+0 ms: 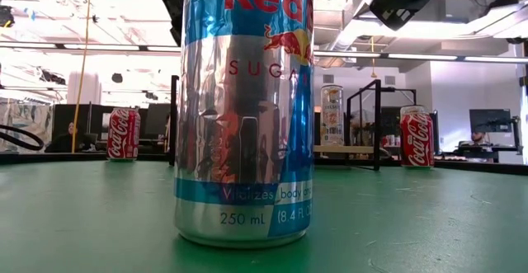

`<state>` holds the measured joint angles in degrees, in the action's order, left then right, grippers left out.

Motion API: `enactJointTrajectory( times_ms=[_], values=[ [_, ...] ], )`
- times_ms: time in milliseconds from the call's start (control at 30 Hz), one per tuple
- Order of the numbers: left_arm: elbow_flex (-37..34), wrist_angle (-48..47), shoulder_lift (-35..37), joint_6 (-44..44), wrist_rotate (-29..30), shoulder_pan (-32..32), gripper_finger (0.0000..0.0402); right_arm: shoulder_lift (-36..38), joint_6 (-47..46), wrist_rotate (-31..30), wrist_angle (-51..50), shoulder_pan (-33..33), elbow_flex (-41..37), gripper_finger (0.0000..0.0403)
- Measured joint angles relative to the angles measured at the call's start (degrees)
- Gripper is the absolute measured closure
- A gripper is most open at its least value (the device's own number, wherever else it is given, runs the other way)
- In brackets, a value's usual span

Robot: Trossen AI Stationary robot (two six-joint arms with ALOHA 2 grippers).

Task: Place canned beverage on shelf
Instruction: Put the top orange soda can on the shelf

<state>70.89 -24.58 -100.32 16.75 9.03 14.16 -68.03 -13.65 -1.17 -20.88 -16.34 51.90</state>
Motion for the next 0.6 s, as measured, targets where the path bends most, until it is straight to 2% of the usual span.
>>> enactJointTrajectory(
  times_ms=[167, 367, 467, 600],
  values=[
    [1.54, -2.93, -0.01, -1.36, -2.89, -1.2, 0.0122, 0.66, 2.18, 0.0, -0.37, 0.34, 0.0, 0.0377],
    [12.02, -21.6, -0.15, -7.93, 0.13, -4.17, 0.0122, 2.13, 3.66, 2.52, -1.1, 2.61, 0.12, 0.0377],
    [16.58, -27.94, -0.06, -12.63, 2.28, -8.0, 0.0122, 2.8, 4.09, 2.8, -1.77, 3.98, -0.02, 0.0377],
    [20.0, -26.96, -0.06, -21.55, -0.43, -16.25, 0.0122, 2.95, 4.24, 2.8, -1.22, 6.67, 0.04, 0.0377]
  ],
)
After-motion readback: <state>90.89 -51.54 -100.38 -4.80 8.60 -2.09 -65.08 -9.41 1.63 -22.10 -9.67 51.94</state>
